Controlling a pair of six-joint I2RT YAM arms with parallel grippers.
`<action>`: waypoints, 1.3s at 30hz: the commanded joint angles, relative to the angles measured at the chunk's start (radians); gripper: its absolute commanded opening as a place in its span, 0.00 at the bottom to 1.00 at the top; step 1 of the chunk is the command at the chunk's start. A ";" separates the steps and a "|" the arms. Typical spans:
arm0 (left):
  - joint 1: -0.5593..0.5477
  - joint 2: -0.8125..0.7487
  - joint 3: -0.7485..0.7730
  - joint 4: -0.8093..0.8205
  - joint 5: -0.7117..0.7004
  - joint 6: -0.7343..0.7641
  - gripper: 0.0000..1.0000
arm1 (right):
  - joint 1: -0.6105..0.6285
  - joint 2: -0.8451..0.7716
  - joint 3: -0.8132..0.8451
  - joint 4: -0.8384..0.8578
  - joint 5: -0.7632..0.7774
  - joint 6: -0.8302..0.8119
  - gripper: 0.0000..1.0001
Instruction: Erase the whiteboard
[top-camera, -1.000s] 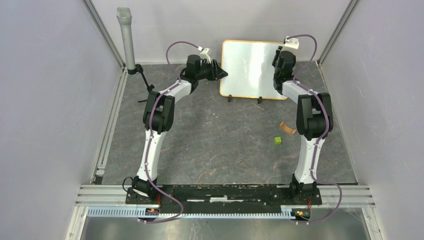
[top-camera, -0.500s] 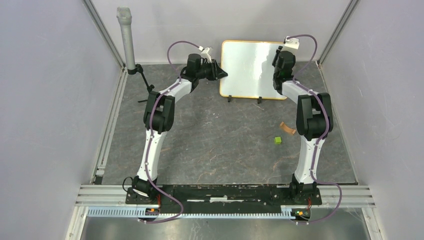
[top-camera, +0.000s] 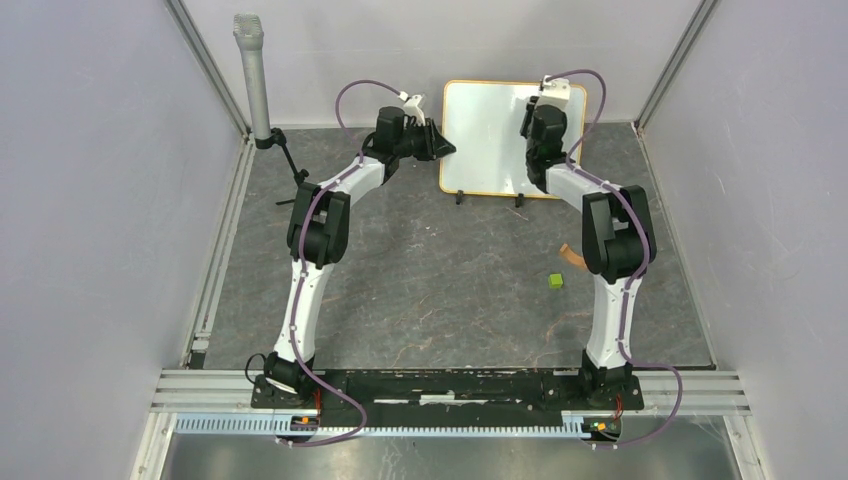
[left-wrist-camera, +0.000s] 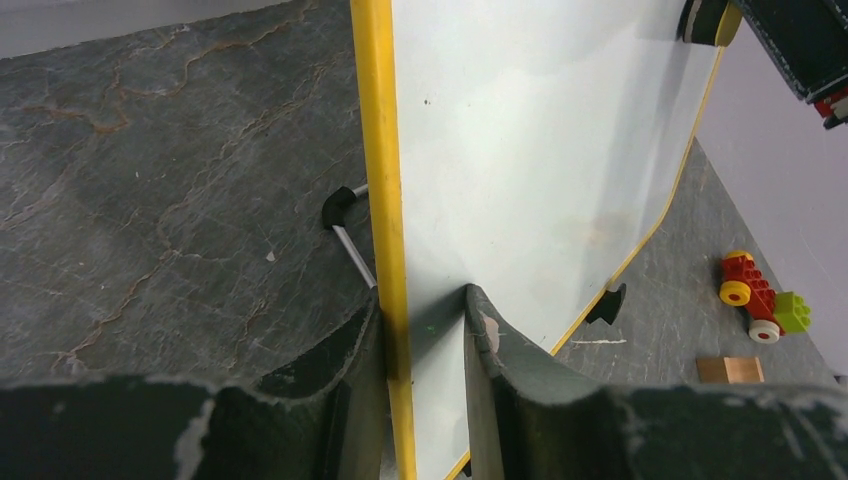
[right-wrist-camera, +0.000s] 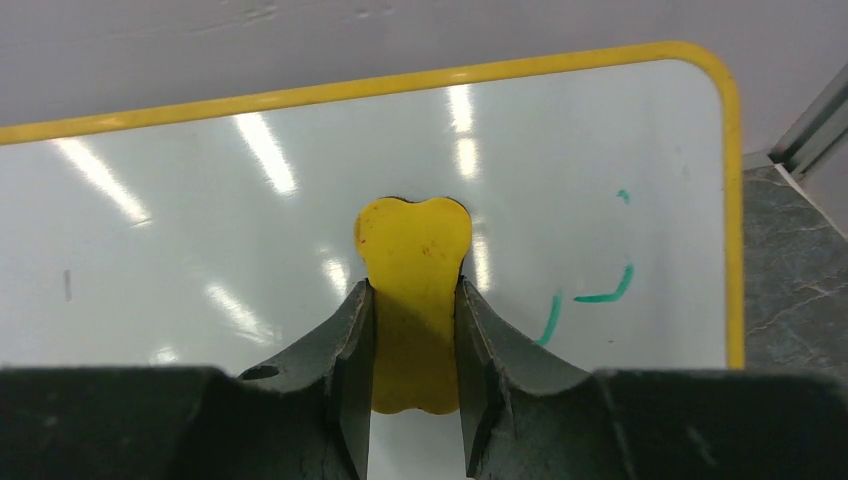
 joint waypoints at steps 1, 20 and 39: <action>-0.008 -0.034 -0.008 -0.054 -0.134 0.106 0.08 | -0.070 -0.016 0.034 0.029 0.029 0.010 0.34; -0.008 -0.040 -0.008 -0.067 -0.159 0.115 0.02 | -0.042 0.017 0.042 0.003 0.020 0.001 0.34; -0.008 -0.042 -0.014 -0.073 -0.170 0.127 0.02 | -0.120 0.017 0.009 0.033 0.096 -0.032 0.34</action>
